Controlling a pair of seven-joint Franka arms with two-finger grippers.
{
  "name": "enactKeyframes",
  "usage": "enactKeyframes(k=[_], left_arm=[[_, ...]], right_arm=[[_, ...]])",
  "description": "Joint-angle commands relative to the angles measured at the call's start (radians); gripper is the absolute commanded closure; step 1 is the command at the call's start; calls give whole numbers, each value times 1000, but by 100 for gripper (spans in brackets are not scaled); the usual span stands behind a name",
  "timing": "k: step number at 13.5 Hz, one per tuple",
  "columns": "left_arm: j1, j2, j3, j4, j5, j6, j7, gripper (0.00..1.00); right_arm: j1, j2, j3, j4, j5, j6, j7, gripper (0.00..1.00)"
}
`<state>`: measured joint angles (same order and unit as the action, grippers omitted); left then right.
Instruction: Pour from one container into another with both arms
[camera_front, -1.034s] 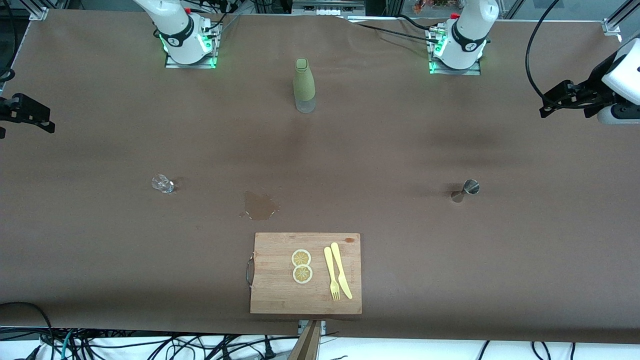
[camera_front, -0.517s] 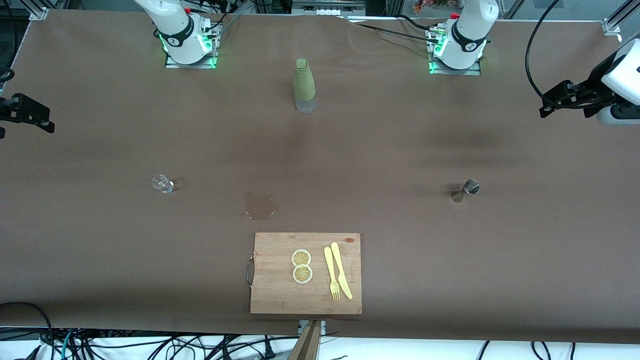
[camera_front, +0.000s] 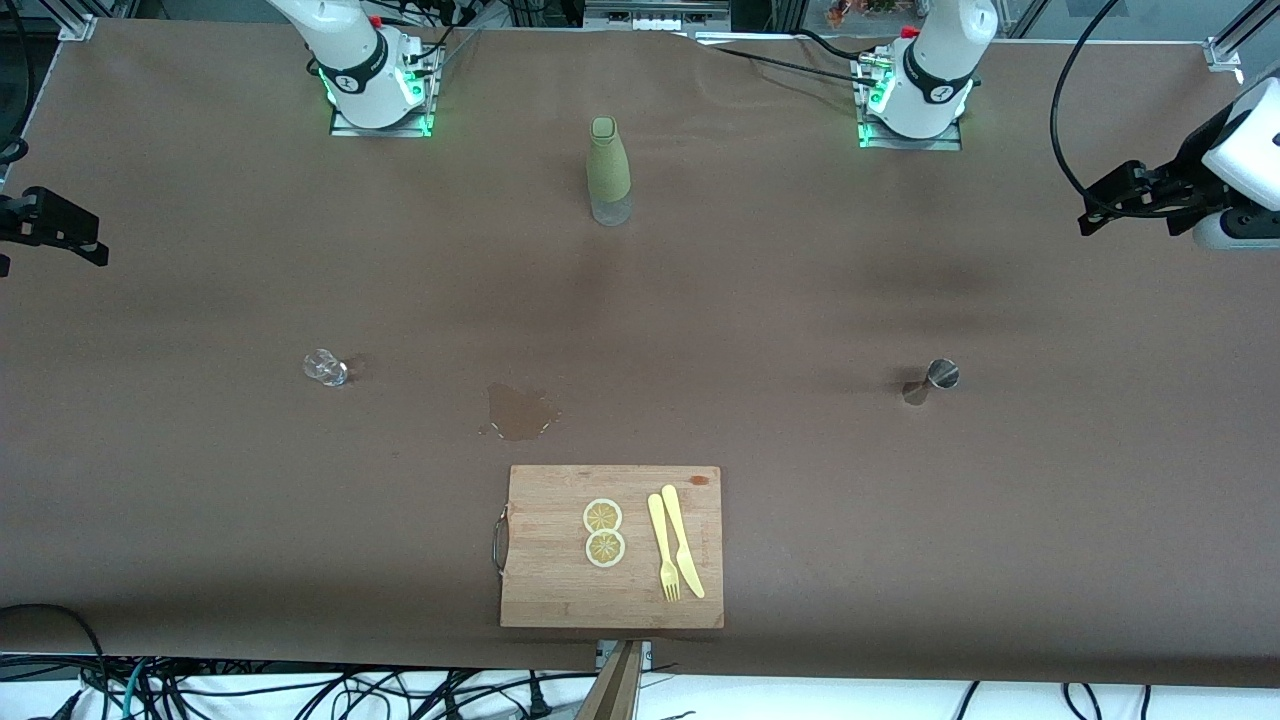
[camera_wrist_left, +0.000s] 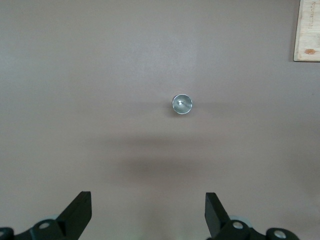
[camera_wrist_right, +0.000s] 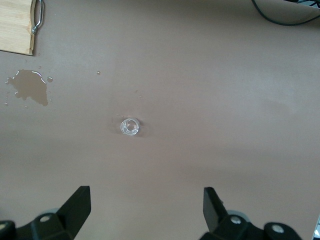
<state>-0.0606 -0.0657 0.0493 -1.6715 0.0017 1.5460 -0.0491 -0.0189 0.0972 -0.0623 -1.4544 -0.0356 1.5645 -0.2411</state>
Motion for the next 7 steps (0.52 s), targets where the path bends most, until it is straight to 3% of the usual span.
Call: enactKeyframes(k=[1,7], left_arm=[[7,-25,-5,-24,18,-1,17,0],[37,-13,-5,-54,26,38,122,0]], right_arm=[[-4,1,1,8,-7,-8,-3,0],[-4,1,-1,8,-7,-8,-3,0]])
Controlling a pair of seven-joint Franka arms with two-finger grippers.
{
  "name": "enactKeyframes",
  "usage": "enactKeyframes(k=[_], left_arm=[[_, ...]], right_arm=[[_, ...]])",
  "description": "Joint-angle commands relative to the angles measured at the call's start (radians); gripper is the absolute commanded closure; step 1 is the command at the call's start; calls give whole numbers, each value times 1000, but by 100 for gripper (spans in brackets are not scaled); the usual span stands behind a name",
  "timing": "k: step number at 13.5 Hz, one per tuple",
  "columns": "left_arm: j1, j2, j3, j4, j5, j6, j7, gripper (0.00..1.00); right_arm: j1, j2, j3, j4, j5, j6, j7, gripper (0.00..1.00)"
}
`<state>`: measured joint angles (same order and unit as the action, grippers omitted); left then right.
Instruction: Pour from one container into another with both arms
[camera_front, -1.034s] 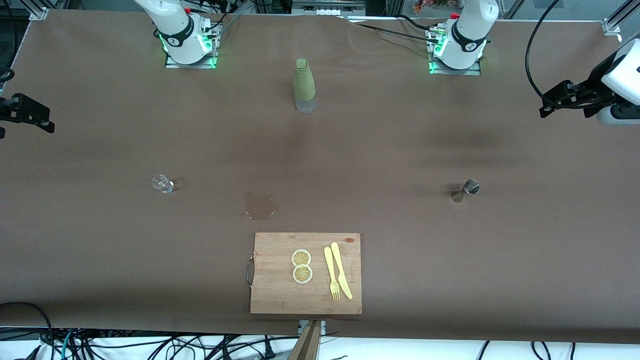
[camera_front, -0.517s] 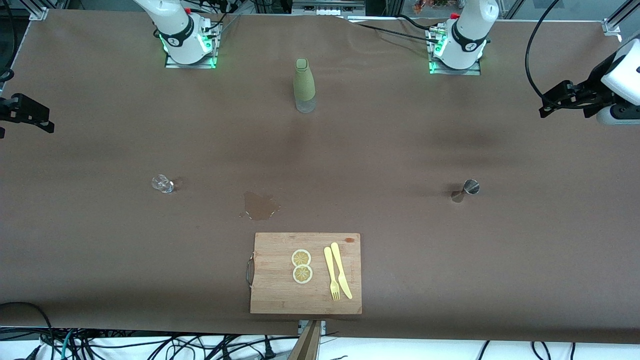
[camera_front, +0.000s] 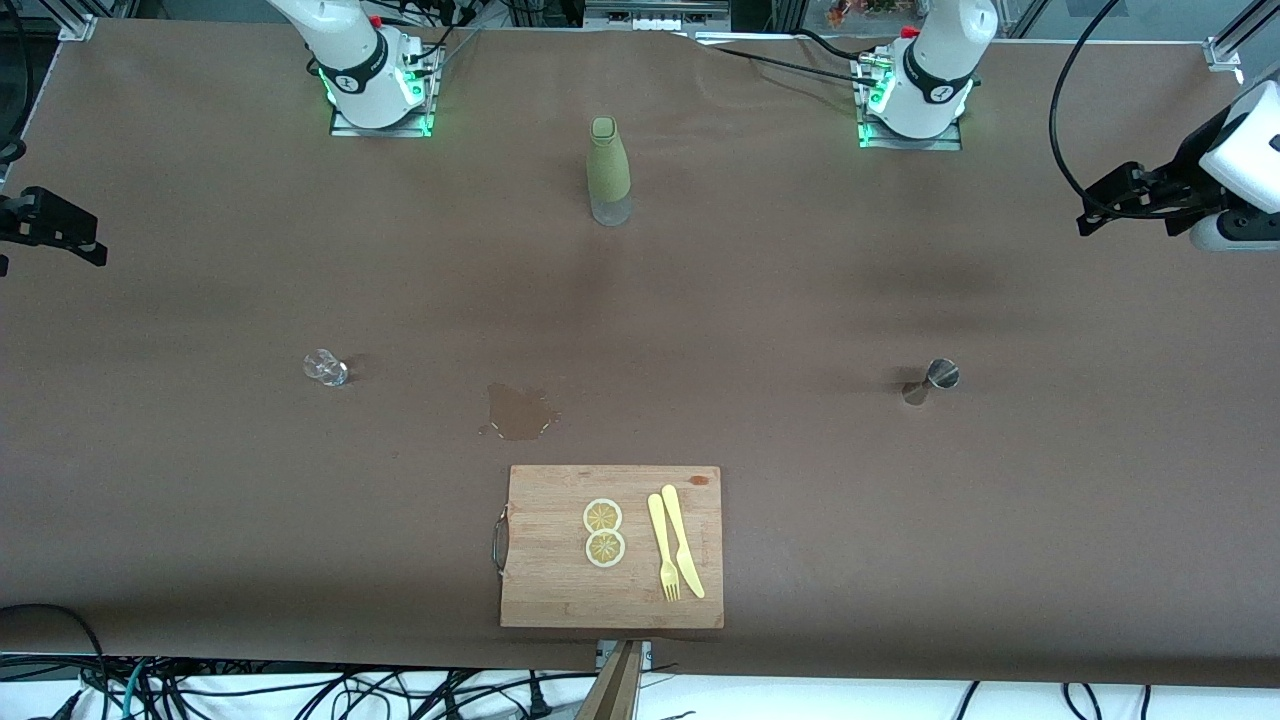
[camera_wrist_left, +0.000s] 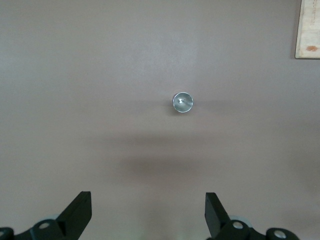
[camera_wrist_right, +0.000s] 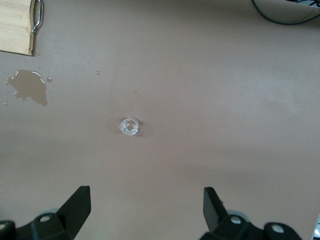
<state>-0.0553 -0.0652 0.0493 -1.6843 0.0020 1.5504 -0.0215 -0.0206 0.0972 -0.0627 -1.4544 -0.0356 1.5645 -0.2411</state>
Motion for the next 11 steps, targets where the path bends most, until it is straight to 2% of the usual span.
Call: enactKeyframes(k=[1,3,6,11], left_arm=[[57,-8,-5,-67,24,77,185,0],[101,-1,-5,-97,10,129,358,0],[156,37,-5,-98,-72,131,567,0],[297,177,-5,-98,-285,158,940,0]], right_arm=[[-2,1,0,9,-9,-8,-3,0],[-2,1,0,8,-9,-8,-3,0],[-2,1,0,8,-7,-6,-3,0],[-1,1,0,8,-6,-4,-3,0]])
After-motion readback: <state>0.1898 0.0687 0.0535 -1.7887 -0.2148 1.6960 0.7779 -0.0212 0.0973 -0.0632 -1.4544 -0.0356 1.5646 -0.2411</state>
